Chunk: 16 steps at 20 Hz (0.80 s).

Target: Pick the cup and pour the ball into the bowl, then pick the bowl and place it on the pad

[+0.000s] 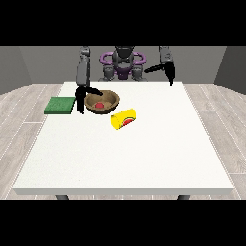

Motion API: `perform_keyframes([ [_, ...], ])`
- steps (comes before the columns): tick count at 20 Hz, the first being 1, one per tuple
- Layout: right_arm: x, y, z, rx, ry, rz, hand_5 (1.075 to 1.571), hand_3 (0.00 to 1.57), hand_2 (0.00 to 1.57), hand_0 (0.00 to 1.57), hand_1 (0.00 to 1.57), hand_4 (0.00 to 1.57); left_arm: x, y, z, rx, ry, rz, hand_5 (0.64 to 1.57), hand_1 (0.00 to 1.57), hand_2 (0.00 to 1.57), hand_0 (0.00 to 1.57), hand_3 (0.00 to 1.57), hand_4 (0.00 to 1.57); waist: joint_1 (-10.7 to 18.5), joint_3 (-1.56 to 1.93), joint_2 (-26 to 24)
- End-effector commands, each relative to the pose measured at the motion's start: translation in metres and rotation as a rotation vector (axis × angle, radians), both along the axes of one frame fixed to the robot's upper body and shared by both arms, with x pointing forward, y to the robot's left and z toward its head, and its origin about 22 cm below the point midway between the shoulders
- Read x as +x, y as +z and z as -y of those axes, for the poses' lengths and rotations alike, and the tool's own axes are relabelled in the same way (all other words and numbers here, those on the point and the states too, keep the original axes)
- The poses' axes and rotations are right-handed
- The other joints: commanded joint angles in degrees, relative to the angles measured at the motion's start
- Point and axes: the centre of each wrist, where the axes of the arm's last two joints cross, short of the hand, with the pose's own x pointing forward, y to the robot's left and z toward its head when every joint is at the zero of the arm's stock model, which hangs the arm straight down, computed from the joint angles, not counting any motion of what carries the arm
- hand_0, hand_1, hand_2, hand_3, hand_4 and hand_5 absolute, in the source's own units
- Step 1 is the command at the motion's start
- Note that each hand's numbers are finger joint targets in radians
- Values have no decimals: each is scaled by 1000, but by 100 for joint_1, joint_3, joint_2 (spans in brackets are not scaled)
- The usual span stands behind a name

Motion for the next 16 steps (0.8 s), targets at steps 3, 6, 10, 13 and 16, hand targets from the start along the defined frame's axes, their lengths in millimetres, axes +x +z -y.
perform_keyframes([
  [3,6,-9,-27,71,0,-84,1570,0,0,0,0,395,6,18,-10,10,13,-7,1565,0,0,0,0,0,-57,-1,45],
  [6,-23,-32,3,-32,-175,-238,1512,0,1571,1453,1453,468,11,37,-7,-12,-12,90,1571,0,0,0,0,80,144,-6,506],
  [10,-40,-39,24,-379,-226,-321,1536,1570,1571,1571,1571,920,6,34,9,-2,-79,100,1549,0,0,0,0,568,547,-31,503],
  [13,-34,-30,32,-486,-292,-361,1563,1486,1571,1571,1571,928,10,41,5,0,-107,89,1515,0,0,0,0,714,680,-29,317],
  [16,-8,-8,17,-492,-305,-409,1566,1256,1571,1571,1571,898,11,19,-4,-17,-78,3,1466,0,0,0,0,898,540,-33,-88],
])
